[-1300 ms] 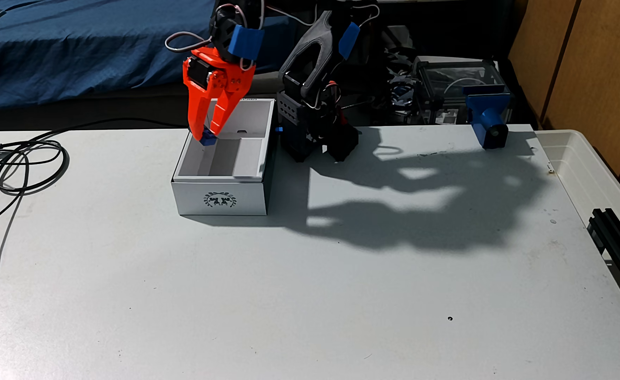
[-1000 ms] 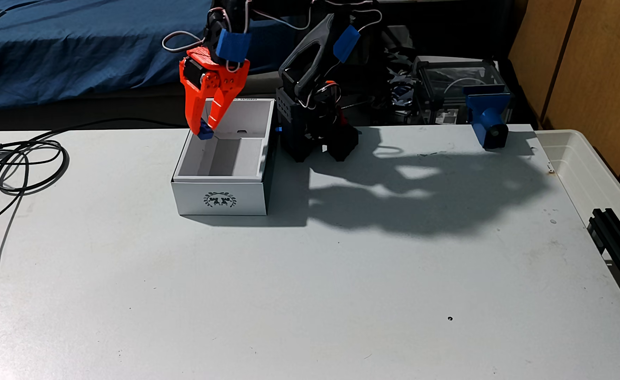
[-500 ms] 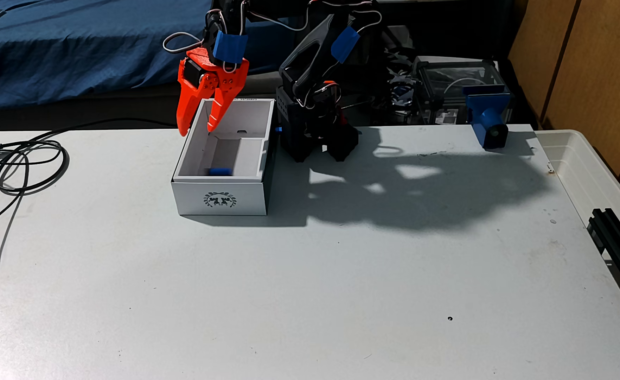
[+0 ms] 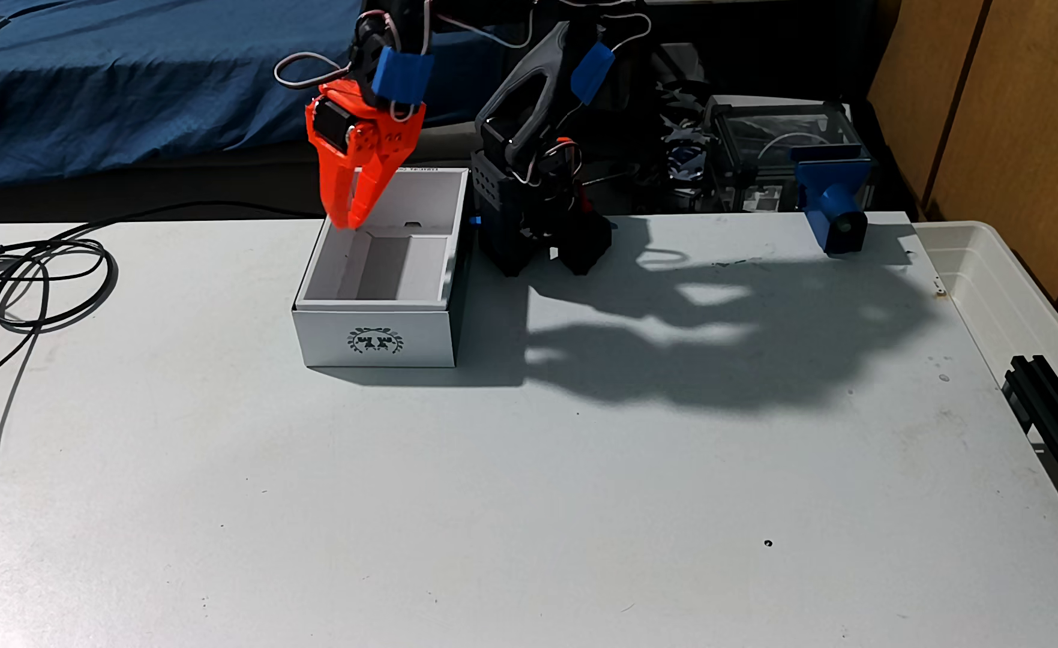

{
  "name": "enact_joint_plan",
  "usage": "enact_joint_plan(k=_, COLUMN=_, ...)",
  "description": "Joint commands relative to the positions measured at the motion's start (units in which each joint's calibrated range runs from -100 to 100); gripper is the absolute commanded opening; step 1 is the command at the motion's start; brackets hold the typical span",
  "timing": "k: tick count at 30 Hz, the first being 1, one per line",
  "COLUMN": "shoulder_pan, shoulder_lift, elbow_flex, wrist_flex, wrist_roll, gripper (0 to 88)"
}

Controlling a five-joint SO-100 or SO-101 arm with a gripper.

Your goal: Grab the blue brick and place in box

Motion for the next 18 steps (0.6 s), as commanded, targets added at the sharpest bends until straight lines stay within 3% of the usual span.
enact_joint_plan(k=1, shoulder_pan=-11.53, shoulder_lift=-0.86, elbow_flex=-3.24, wrist_flex=-2.11, wrist_roll=-0.19, gripper=0.8)
enact_joint_plan(k=6, shoulder_pan=-26.24, shoulder_lift=-0.95, elbow_flex=-2.88, wrist_flex=-8.23, wrist_roll=-0.61, gripper=0.8)
enact_joint_plan(k=14, shoulder_pan=-37.46, shoulder_lift=-9.66, elbow_flex=0.93, wrist_flex=-17.53, wrist_roll=-8.18, gripper=0.8)
enact_joint_plan(k=18, shoulder_pan=-41.32, shoulder_lift=-22.00, elbow_flex=8.65, wrist_flex=-22.02, wrist_roll=-9.08, gripper=0.7)
